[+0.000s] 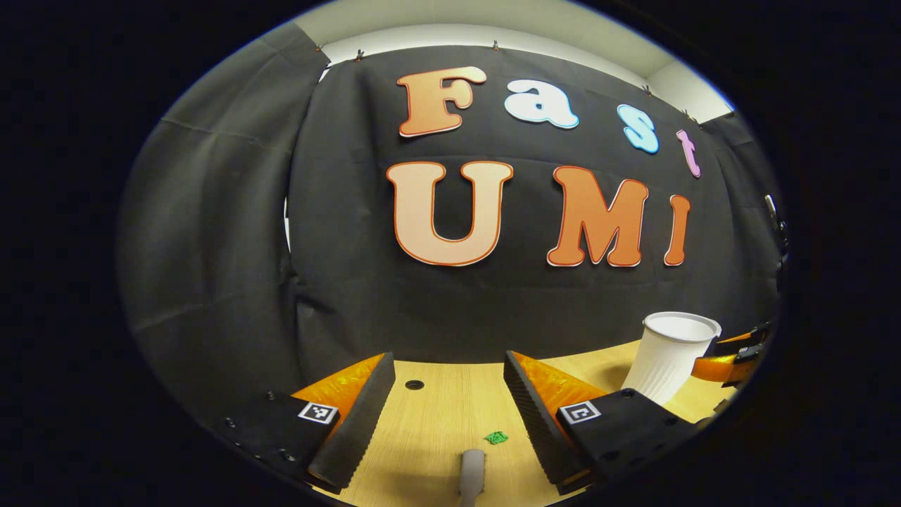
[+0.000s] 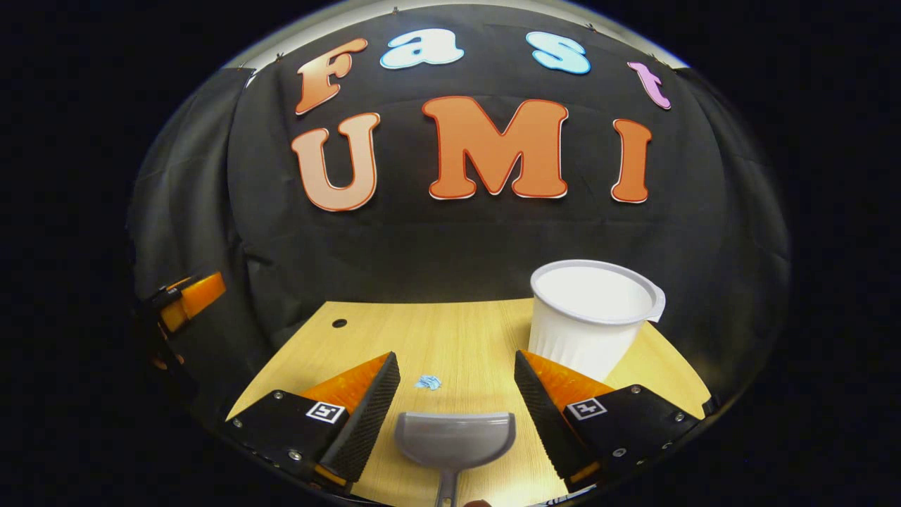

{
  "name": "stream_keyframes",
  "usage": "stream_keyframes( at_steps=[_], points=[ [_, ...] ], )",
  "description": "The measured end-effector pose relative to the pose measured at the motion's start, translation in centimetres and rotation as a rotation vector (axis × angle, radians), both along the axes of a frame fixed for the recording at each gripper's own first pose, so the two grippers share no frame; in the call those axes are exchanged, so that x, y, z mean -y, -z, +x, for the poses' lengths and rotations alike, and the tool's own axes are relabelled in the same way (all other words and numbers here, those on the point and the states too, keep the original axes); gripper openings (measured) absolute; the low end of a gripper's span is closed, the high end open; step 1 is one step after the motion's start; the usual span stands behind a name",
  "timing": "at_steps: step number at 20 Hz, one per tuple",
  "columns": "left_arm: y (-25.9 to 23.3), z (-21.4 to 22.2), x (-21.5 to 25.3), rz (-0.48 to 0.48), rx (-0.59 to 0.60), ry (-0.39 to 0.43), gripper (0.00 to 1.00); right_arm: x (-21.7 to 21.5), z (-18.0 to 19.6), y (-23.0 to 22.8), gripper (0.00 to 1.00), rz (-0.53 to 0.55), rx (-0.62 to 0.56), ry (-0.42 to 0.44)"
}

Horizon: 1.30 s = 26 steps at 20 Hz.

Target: Pick up the small broom and dustpan from the desktop, sweep the trash into the dustpan with the broom, and then empty the trash into the garbage bin.

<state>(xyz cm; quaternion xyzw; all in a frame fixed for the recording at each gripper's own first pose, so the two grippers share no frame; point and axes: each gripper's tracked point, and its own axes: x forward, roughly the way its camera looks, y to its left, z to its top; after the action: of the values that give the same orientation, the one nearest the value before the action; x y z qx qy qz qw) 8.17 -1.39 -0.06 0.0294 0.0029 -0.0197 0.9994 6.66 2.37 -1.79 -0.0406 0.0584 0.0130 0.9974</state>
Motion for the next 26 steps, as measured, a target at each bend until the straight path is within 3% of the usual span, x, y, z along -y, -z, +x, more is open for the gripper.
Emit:
stream_keyframes(
  at_steps=[7, 19, 26],
  points=[
    [1.6, 0.6, -2.0, 0.032, -0.022, -0.011, 0.99, -0.5, -0.9, 7.5, 0.99, -0.071, -0.263, 0.014],
    [4.2, 1.5, -3.8, 0.051, -0.076, -0.009, 0.98, 1.0, -5.2, 19.6, 0.99, -0.054, -0.737, 0.066],
    [5.9, 1.8, -5.4, 0.062, -0.120, -0.026, 0.99, 1.7, -4.5, 24.1, 0.99, -0.047, -0.879, 0.103]
  ],
)
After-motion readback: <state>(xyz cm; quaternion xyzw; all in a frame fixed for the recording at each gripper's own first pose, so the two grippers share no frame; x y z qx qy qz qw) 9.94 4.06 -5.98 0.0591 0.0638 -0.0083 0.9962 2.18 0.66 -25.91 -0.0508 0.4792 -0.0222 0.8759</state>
